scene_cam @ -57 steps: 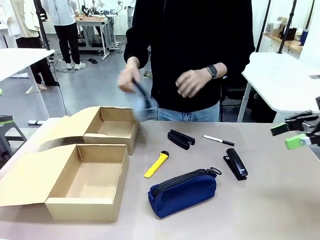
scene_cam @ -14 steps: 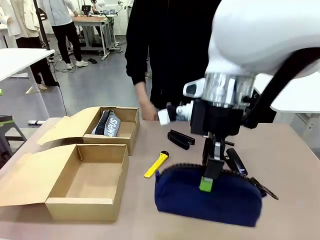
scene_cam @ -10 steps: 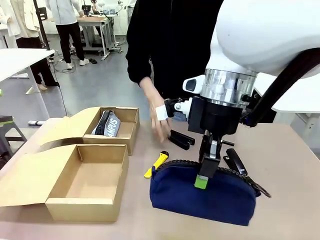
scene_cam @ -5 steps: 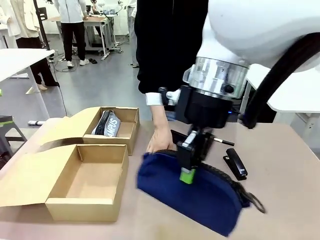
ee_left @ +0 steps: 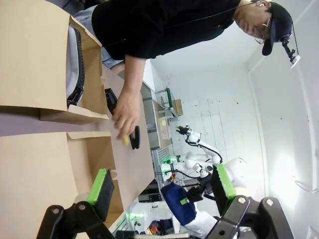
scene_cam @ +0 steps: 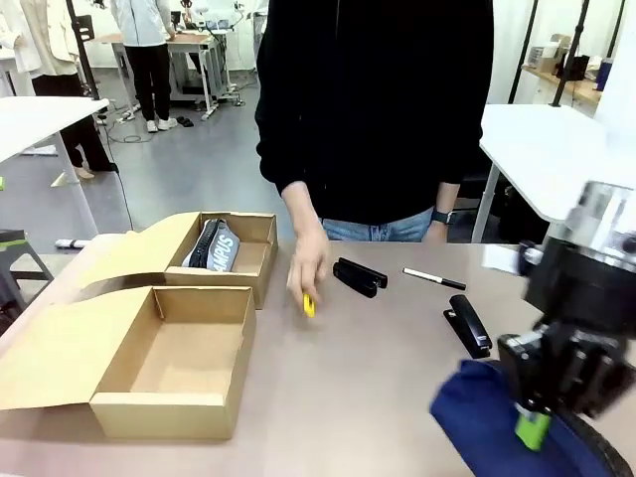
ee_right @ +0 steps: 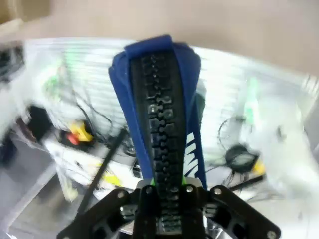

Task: Place items inside the box.
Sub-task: Pick up a Pencil pouch or Stapler and place it inside the Mailer Box closest to the robot.

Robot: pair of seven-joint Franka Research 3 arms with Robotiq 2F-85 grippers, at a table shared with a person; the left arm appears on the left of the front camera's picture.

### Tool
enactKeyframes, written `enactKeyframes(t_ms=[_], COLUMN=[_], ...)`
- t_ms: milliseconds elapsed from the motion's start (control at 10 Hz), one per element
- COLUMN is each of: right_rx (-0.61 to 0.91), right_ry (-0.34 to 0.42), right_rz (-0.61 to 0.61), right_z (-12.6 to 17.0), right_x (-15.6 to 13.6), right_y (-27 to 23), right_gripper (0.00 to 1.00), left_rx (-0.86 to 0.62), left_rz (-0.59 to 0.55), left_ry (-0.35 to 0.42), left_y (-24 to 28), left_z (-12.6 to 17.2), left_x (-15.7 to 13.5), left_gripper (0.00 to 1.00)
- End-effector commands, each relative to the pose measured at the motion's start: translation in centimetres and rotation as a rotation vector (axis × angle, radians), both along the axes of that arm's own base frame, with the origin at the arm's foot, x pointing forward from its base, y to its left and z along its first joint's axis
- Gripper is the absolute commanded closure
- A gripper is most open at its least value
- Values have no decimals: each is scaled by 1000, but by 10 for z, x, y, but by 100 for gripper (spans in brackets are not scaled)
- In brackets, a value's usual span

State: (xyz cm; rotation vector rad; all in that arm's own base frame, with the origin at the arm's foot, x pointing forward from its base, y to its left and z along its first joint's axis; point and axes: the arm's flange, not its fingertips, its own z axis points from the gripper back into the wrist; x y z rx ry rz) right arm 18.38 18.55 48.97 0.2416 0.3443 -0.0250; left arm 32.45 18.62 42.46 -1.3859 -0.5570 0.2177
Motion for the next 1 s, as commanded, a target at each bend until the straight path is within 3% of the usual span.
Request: enactKeyframes(t_ms=[0, 200, 400, 500, 600, 700, 900], right_rx=[-30, -51, -105, -105, -64, 42, 103], right_ry=[76, -37, -229, -322, -411, -455, -372], right_rz=[-215, -165, -34, -18, 72, 180, 142], right_z=[0, 17, 37, 48, 56, 63, 54], right_x=[-13, 2, 47, 76, 99, 116, 122], right_y=[21, 49, 112, 155, 195, 234, 299], right_gripper=[92, 92, 92, 92, 92, 92, 92], left_rx=[0, 0, 0, 0, 0, 0, 0], left_rz=[-9, -9, -9, -9, -9, -9, -9], left_ry=[-24, -24, -24, -24, -24, -24, -24], left_y=[0, 0, 0, 0, 0, 0, 0], left_z=[0, 0, 0, 0, 0, 0, 0], left_x=[-1, -1, -1, -1, -1, -1, -1], left_gripper=[0, 0, 0, 0, 0, 0, 0])
